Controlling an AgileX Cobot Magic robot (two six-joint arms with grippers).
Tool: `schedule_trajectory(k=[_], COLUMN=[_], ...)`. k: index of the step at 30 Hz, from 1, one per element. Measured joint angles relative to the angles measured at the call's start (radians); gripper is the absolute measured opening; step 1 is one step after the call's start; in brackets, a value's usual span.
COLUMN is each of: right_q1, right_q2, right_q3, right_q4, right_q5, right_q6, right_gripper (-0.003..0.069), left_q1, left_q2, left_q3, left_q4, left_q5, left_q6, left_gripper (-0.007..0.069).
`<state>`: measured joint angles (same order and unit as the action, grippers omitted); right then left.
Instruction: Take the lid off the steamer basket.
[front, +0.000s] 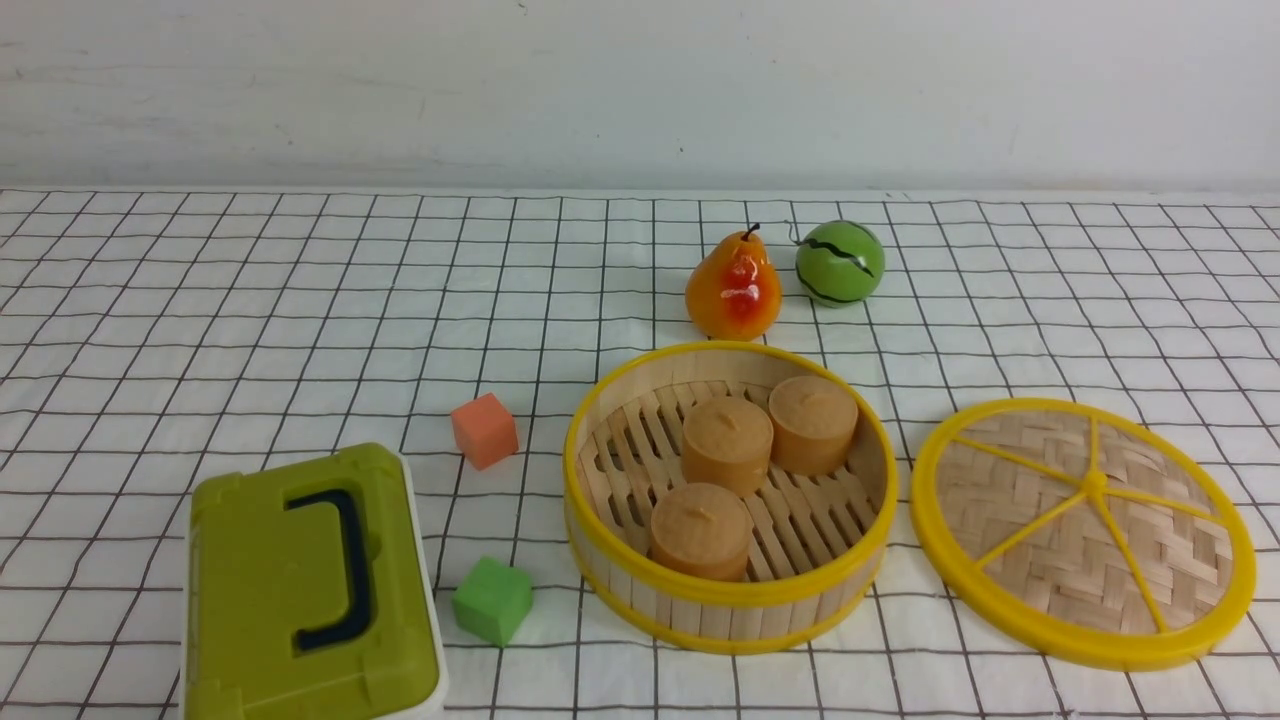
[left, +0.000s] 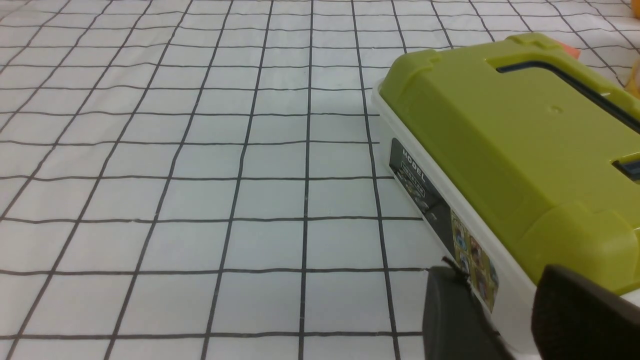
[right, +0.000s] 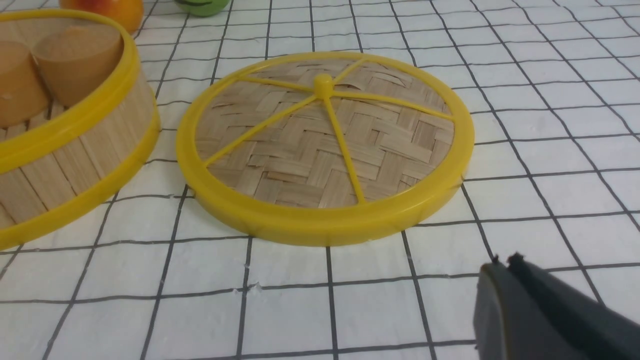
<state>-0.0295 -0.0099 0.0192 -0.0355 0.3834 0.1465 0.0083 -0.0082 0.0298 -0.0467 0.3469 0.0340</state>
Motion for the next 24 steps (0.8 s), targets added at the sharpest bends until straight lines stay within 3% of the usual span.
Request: schedule_trajectory(k=[24], right_q1=[0.000], right_q2=[0.000], right_q3=[0.000], right_q4=[0.000], right_q5=[0.000], right_q6=[0.001], right_gripper=[0.0013], left_q1=[0.000], left_q2=[0.000], left_q3=[0.000], left_q4=[0.000], left_q5=[0.000], left_q6=[0.000], left_gripper=[0.0239])
